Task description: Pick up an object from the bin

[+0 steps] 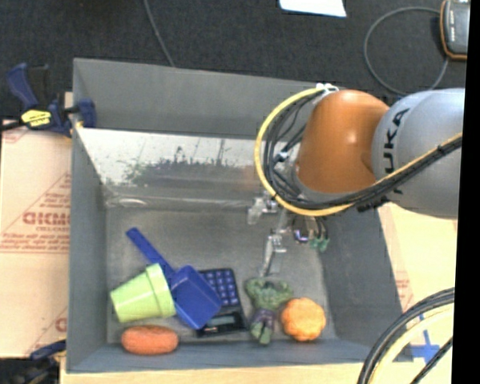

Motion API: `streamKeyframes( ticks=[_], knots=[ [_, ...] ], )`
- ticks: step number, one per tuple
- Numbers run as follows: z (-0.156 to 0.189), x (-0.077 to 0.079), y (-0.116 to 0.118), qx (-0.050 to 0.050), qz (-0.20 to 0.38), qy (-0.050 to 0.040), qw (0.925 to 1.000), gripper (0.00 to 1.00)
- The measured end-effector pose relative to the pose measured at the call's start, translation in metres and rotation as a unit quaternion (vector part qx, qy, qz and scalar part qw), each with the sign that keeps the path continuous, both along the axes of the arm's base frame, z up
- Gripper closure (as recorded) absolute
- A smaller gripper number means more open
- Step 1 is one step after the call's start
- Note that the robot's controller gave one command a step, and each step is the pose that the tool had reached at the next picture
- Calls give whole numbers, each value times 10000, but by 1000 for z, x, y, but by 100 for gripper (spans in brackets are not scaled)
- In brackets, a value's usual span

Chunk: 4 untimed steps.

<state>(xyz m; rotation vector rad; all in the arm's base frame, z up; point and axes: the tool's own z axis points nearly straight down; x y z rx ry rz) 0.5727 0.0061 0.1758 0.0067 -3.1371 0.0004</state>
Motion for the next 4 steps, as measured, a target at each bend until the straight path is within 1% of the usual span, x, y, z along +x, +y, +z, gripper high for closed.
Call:
streamKeyframes(
  ticks=[1,2,3,4],
  knots=[
    [5,2,0,1,0,-41,10000,0],
    [-108,-35,79,2,508,-23,9987,0],
    [-39,-33,75,3,-207,-150,9997,0],
    [-99,-34,76,4,380,-46,9993,0]
  ],
)
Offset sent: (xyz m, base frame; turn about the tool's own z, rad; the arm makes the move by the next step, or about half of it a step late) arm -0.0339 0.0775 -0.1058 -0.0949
